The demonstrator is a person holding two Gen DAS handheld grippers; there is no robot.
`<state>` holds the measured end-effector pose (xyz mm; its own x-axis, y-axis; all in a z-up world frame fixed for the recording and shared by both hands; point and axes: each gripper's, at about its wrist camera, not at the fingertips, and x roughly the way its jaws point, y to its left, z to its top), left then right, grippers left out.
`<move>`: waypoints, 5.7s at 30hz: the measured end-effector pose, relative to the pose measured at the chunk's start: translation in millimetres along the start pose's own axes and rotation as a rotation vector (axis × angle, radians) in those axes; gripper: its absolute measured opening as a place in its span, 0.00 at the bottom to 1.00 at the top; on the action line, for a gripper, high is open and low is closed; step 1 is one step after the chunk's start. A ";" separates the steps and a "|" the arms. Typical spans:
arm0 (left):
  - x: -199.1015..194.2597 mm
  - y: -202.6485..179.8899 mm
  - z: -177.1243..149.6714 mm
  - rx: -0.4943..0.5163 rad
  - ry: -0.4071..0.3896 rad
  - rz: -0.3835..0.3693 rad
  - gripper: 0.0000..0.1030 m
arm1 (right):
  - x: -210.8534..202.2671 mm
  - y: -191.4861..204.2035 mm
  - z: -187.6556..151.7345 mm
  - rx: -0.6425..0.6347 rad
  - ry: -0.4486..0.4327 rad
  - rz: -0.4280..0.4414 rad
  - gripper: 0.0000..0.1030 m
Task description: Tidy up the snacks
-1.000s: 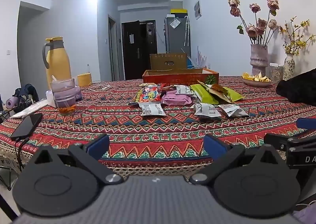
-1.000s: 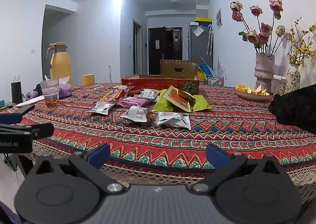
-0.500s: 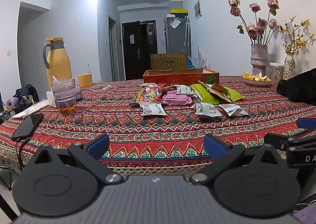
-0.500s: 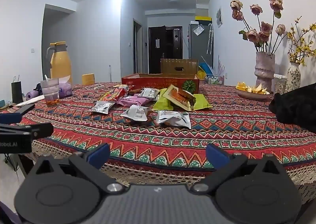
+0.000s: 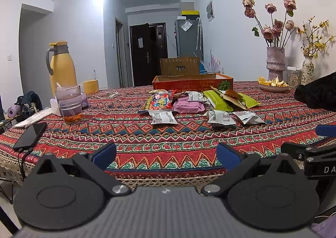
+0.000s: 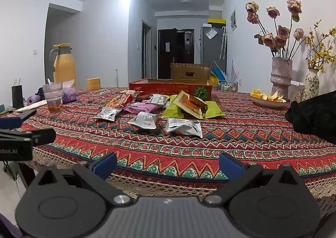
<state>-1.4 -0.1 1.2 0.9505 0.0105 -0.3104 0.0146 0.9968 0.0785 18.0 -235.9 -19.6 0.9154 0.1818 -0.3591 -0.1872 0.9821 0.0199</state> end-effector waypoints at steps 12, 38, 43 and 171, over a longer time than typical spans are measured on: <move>-1.8 -0.8 0.0 0.006 -0.008 0.002 1.00 | 0.7 -1.0 0.5 -0.001 -0.004 -0.001 1.00; -1.7 -1.5 -0.4 0.008 -0.006 0.000 1.00 | 0.4 -3.1 0.1 0.018 0.002 -0.003 1.00; -1.6 -1.5 -0.5 0.007 -0.006 0.000 1.00 | 0.1 -3.4 -0.6 0.027 0.003 -0.002 1.00; 535.0 12.6 276.0 -0.048 0.230 -0.070 0.41 | 491.5 -150.0 317.8 -0.054 0.143 0.109 0.50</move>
<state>593.0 -3.8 97.5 0.8518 -0.0460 -0.5219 0.0577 0.9983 0.0062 609.2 -278.3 97.4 0.8293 0.2744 -0.4868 -0.3050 0.9522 0.0172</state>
